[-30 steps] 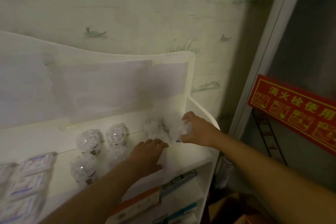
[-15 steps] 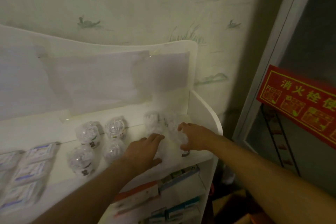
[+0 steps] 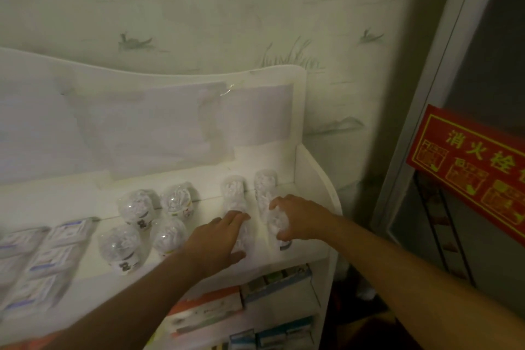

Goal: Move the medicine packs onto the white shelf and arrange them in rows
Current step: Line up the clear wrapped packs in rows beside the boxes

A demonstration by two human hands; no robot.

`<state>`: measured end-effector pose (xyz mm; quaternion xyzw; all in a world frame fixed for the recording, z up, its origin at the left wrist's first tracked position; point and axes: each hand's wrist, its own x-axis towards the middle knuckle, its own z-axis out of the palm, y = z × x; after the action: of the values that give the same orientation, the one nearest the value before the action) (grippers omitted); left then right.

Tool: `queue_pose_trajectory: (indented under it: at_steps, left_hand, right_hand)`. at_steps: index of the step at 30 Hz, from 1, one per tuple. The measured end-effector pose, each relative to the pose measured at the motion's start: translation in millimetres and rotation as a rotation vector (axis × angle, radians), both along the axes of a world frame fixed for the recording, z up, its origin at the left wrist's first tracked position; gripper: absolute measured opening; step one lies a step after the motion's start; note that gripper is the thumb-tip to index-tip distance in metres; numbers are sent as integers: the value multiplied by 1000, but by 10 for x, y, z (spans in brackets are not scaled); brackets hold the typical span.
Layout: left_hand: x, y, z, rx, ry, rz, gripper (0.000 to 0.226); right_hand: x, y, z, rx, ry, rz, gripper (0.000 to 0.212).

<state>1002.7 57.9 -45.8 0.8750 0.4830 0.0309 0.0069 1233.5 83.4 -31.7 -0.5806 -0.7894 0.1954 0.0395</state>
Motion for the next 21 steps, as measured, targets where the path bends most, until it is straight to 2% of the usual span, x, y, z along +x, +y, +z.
queue_pose_trajectory:
  at_steps: [9, 21]
  left_hand:
    - [44, -10, -31, 25, -26, -26, 75]
    - [5, -12, 11, 32, 31, -7, 73]
  right_hand:
    - [-6, -29, -14, 2, 26, 14, 70]
    - [-23, -9, -15, -3, 57, 22, 71]
